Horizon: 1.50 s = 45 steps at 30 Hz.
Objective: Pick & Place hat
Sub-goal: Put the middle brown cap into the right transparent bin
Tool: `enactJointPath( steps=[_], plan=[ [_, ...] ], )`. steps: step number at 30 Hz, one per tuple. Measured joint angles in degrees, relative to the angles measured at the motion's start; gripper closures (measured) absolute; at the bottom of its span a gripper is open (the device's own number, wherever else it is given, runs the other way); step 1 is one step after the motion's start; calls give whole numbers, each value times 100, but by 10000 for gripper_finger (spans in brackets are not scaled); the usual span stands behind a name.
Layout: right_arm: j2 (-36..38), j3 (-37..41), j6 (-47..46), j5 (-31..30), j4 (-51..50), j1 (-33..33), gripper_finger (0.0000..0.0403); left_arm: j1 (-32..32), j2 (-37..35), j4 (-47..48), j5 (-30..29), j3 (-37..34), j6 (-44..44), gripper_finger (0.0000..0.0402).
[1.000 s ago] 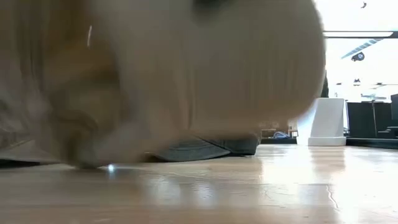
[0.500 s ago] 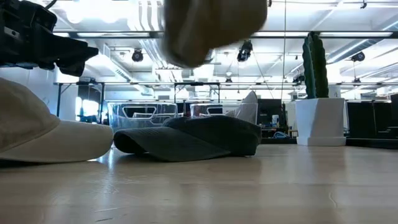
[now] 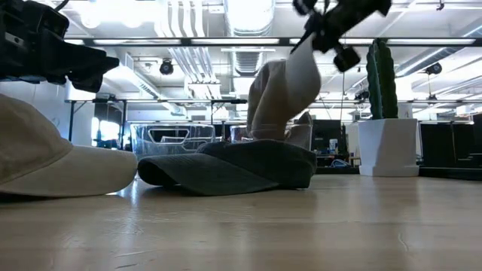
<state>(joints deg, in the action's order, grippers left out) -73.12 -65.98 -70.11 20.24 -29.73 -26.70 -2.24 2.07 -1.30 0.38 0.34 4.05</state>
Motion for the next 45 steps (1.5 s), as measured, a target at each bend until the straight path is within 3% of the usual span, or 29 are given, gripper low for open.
enactJointPath(
  steps=[8,17,27,34,36,38,45],
  plan=[
    [-1309,-414,-261,1005,412,-633,390,0,0,0,0,0,0,260],
    [-2498,-814,-601,1020,415,-851,390,0,0,0,0,0,0,260],
    [-2583,-809,-973,24,199,-1001,369,0,2,0,0,0,0,260],
    [-2572,-809,-963,-257,109,-1005,366,2,2,-44,-74,0,34,260],
    [-2572,-809,-954,-277,110,-1001,365,2,5,-428,-210,0,25,260],
    [-2572,-809,-944,-309,113,-1005,365,2,-4,-798,-189,0,-501,260],
    [-2507,-940,-665,-757,-38,-973,335,-4,-2,-1844,-142,0,-3815,260]
  ],
)
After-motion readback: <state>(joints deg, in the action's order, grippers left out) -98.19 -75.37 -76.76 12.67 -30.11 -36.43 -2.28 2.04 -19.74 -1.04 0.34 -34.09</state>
